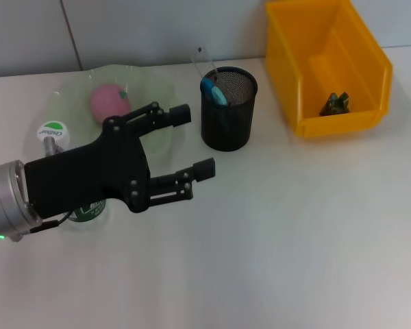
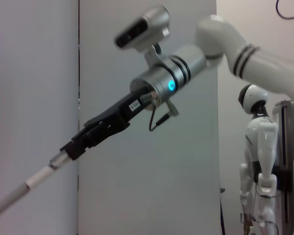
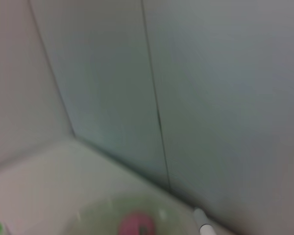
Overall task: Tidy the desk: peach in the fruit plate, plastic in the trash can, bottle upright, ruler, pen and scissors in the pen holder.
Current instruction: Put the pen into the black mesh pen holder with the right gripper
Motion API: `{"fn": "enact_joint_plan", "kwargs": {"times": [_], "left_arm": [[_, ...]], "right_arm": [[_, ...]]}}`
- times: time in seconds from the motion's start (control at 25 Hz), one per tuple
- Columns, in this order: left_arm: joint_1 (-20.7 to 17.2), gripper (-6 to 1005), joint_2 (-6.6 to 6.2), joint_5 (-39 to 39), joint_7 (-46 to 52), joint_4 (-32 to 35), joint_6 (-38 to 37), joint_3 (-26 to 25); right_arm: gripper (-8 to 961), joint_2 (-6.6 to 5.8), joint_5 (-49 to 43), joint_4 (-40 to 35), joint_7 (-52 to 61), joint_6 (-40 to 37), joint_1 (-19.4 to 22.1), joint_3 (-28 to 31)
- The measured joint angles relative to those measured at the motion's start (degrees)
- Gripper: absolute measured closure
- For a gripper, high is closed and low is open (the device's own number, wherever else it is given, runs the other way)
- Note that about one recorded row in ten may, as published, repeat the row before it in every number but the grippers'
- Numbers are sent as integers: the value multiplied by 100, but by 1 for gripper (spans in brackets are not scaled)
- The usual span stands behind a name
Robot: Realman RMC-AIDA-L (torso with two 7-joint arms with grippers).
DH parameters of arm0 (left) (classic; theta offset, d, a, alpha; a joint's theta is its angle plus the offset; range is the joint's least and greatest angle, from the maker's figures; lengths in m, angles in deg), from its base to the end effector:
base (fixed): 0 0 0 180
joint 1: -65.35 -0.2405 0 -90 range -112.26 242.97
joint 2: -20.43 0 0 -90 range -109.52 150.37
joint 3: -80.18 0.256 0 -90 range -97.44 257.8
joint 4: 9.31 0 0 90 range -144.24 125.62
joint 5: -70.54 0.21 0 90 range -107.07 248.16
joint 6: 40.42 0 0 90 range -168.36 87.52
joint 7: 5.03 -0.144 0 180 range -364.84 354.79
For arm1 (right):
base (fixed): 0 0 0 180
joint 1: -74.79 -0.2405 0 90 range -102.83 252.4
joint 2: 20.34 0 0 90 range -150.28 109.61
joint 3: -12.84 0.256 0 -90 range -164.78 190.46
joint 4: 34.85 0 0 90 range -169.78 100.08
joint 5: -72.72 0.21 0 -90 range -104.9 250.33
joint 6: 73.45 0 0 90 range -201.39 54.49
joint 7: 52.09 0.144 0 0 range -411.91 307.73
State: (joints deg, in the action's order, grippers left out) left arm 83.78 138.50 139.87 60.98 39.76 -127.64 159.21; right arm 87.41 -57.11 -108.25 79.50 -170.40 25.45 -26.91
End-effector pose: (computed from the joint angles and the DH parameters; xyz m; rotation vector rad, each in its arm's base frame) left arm -0.1897 0.2943 -0.0123 -2.6757 -0.1083 -1.1833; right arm 0.1168 0.4210 0.1681 -2.5371 0.7137 0.3123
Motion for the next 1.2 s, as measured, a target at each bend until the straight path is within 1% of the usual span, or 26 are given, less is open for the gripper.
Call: {"fn": "enact_joint_plan", "kwargs": {"times": [0.12,0.24,0.32,0.44,0.48,0.52,0.64,0.84,0.96,1.12,1.16,1.2], "left_arm": [[23,184,-5,92,5,-20,2,-7],[29,184,-2,149,1,-18,4,-17],[32,184,1,158,-30,-36,7,-21],[31,184,11,163,-53,-54,14,-22],[27,184,15,165,-56,-56,15,-22],[18,184,17,166,-59,-56,15,-23],[-4,184,23,169,-64,-59,15,-25],[-17,184,42,172,-66,-62,14,-28],[-33,184,48,153,-67,-64,14,-6],[-57,184,55,143,-68,-64,5,7],[-65,184,57,143,-69,-65,5,13],[-65,184,57,143,-69,-65,5,13]], "right_arm": [[820,-36,-957,144,255,-317,-553,-105],[820,-40,-1732,512,308,-458,-1058,-243],[819,-41,-2139,900,317,-415,-1384,-348],[819,-41,-2385,1420,315,-207,-1643,-527],[819,-39,-2419,1702,312,28,-1743,-727],[818,-39,-2419,1702,312,28,-1743,-727],[818,-8,-2437,1993,315,349,-1844,-996],[817,37,-2450,2530,315,707,-2053,-1267],[816,93,-2464,2762,331,908,-2121,-1462],[816,185,-2525,3073,332,1157,-2222,-1579],[816,228,-2562,3222,332,1302,-2256,-1672],[815,228,-2562,3222,332,1302,-2256,-1672]]}}
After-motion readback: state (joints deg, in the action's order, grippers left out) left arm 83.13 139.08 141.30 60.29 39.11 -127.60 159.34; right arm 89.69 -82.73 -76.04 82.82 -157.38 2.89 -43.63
